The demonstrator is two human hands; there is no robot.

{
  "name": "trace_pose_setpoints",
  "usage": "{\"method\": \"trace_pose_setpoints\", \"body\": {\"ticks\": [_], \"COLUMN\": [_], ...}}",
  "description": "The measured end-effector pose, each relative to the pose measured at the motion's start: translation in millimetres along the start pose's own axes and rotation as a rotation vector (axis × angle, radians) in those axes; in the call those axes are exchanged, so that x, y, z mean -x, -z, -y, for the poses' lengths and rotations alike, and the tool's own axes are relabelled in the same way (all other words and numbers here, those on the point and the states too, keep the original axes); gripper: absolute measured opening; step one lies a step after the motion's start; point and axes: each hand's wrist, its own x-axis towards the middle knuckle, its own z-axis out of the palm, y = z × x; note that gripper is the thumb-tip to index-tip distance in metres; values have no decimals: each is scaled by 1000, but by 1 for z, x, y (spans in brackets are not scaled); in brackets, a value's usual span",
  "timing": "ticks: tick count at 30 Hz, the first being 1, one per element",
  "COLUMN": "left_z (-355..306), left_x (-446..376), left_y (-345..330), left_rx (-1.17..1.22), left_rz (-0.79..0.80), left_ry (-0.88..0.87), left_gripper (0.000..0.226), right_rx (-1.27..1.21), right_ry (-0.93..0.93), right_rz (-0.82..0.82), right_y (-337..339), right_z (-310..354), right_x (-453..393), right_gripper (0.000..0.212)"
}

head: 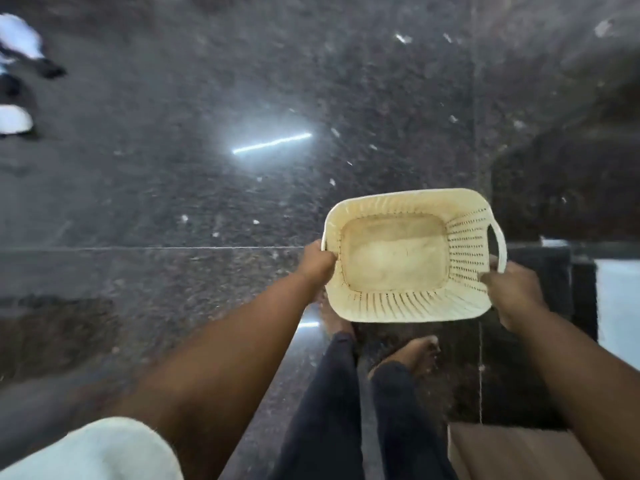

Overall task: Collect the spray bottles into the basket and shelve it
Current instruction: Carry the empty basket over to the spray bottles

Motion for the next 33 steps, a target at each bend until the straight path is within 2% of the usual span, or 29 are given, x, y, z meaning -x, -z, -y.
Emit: {"method": "trace_pose_setpoints", "body": {"ticks": [3, 8, 16, 19, 24, 29, 33], "left_z": [-30, -62, -61, -60, -70, -91, -107], "left_x": [26, 65, 92, 86, 63, 27, 0], "left_y": [77, 213, 399, 456, 552, 661, 736], "left_rx": [70, 172, 397, 474, 566, 541, 523], "left_rz": [-73, -193, -311, -365, -427, -484, -463], "left_ry": [-15, 7, 55, 84, 156, 165, 185], "left_gripper": [32, 21, 25, 33, 32, 31, 35], "right_rx": [86, 288, 584, 638, 770, 954, 1068], "right_ry": [92, 277, 537, 597, 681, 797, 825], "right_rz": [58, 219, 385, 431, 497, 530, 508], "right_y": [-24, -81, -208, -263, -364, -476, -546], "right_z": [75, 206, 377, 425, 501, 589, 644], "right_x": [53, 138, 255, 290, 325, 362, 392], "right_gripper": [35, 35, 31, 29, 24, 16, 14]}}
